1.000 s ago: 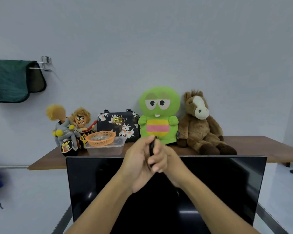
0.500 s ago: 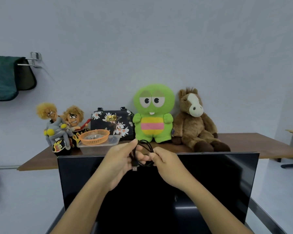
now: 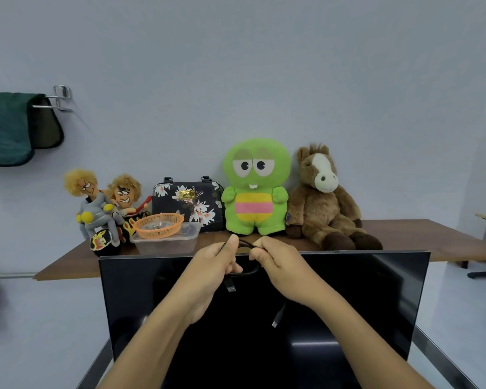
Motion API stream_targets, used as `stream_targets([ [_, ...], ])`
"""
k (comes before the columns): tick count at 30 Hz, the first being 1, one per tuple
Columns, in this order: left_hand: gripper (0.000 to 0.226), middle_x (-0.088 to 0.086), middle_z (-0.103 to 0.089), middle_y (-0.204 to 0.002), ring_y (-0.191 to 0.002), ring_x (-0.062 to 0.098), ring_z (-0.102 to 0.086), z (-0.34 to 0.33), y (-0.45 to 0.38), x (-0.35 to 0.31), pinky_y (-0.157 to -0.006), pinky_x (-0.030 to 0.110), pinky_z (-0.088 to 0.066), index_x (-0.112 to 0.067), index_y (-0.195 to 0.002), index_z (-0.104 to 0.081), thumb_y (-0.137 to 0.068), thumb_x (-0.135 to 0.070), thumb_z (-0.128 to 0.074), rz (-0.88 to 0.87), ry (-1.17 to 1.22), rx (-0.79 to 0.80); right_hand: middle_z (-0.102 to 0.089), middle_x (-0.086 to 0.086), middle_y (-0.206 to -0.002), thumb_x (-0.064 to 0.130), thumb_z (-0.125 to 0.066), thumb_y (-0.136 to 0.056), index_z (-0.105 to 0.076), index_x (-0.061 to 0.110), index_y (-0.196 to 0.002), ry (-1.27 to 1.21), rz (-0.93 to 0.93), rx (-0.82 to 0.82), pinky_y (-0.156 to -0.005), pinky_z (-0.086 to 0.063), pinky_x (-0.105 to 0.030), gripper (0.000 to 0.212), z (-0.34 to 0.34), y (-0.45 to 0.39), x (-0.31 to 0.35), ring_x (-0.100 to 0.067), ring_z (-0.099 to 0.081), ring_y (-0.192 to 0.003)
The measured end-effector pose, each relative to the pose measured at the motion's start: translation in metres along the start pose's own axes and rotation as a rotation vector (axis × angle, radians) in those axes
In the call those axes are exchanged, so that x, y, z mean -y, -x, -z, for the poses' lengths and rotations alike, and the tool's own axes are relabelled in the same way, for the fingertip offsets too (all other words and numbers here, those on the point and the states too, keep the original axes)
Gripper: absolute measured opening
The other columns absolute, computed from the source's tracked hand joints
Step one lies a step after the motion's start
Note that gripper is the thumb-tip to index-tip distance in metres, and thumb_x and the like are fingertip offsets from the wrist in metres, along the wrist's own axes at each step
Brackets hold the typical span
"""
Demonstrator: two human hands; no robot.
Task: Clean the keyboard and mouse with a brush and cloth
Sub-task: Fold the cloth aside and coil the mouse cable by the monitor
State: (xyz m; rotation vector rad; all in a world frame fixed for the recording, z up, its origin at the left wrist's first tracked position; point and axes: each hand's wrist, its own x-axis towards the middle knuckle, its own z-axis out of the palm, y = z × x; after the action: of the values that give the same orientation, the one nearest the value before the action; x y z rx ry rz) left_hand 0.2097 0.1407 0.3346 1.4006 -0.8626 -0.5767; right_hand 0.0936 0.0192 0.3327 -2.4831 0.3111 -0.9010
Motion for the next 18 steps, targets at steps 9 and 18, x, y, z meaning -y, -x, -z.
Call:
stream_targets([
  [9,0.036,-0.004,-0.022,-0.055,-0.044,0.011,-0.024,-0.003,-0.003,0.012,-0.060,0.029,-0.036,-0.015,-0.075,-0.043,-0.102,-0.038,-0.040,0.123,0.629,-0.099,-0.056,0.002,-0.076,0.028,-0.057,-0.096,-0.069,0.019,-0.092,-0.297,-0.229,0.269,-0.061,-0.039,-0.017,0.015,0.006,0.015,-0.021,-0.008,-0.047,-0.065],
  [18,0.036,-0.005,-0.024,-0.052,-0.046,0.011,-0.024,-0.024,-0.004,0.024,-0.058,0.028,-0.032,-0.014,-0.076,-0.042,-0.103,-0.039,-0.038,0.133,0.492,-0.250,-0.062,-0.008,-0.076,0.009,-0.052,-0.098,-0.063,-0.001,-0.095,-0.812,-0.483,-0.208,-0.057,-0.052,-0.025,0.015,-0.014,0.006,-0.014,-0.014,-0.060,-0.060],
])
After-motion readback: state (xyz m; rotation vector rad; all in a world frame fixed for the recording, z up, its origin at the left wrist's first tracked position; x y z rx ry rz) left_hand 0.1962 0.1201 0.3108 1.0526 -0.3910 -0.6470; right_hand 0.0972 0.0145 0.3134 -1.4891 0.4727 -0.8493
